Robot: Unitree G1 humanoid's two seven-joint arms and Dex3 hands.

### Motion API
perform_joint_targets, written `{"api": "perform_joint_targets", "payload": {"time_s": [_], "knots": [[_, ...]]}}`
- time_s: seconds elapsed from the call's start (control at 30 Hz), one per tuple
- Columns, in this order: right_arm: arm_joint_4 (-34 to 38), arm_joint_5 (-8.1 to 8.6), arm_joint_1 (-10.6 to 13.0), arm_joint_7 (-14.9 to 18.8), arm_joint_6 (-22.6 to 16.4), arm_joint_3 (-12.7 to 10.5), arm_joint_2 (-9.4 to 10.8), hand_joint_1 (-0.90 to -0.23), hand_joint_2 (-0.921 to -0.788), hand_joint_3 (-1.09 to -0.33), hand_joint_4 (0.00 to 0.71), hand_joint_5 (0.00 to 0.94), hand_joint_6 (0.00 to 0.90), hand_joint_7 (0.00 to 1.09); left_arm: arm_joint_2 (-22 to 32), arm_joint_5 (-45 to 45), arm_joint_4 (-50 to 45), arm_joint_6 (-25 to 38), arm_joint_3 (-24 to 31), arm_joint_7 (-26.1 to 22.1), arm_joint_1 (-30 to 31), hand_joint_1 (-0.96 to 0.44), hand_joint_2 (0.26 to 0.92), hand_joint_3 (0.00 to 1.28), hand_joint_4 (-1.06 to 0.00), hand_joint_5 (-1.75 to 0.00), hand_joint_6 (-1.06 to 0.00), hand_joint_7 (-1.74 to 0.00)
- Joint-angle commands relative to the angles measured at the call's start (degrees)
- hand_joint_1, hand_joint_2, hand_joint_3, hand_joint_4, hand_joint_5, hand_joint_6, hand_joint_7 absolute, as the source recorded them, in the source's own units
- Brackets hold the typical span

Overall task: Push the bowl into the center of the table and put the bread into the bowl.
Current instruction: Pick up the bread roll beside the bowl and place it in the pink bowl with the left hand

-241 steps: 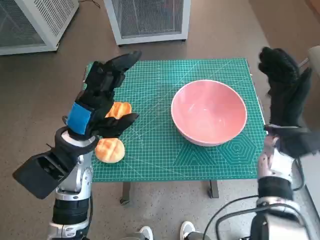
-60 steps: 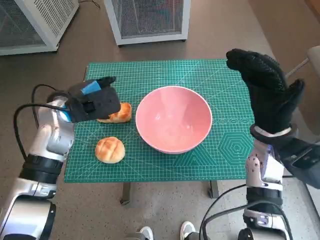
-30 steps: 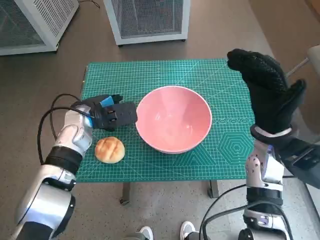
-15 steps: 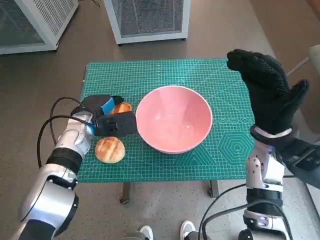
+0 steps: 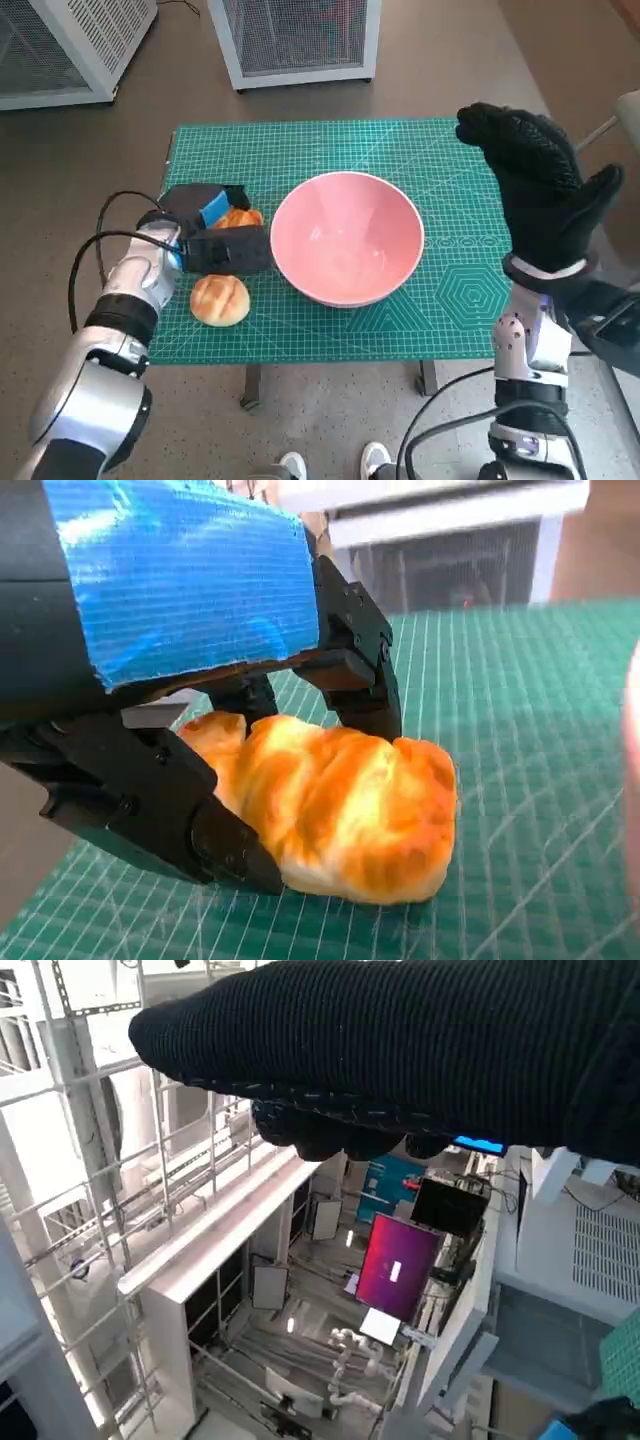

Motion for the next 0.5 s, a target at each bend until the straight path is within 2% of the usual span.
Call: {"api": "perform_joint_targets", "payload": {"time_s": [0.03, 0.2, 0.5], "knots": [[0.25, 0.20, 1.06, 0.61, 0.72, 0.24, 0.03, -0.415, -0.921, -0.426, 0.402, 0.002, 0.169, 0.49, 2.42, -1.66, -6.83, 0.45, 2.49, -1.27, -0.74, 0.00, 0.920, 0.07, -0.62, -1.24, -0.68, -1.11], [0.43, 0.37, 0.98, 0.88, 0.88, 0.20, 0.08, -0.415, -0.921, -0.426, 0.403, 0.003, 0.169, 0.49, 4.26, -3.11, -17.20, 2.16, 5.57, -2.99, 1.63, 0.00, 0.920, 0.07, -0.65, -1.19, -0.66, -1.16], [0.32, 0.21, 1.01, 1.07, 0.75, 0.24, 0.01, -0.417, -0.921, -0.424, 0.405, 0.003, 0.163, 0.49, 5.90, -6.22, -42.61, 5.96, 12.86, -5.58, 9.17, 0.00, 0.917, 0.05, -0.72, -1.13, -0.66, -1.14]]}}
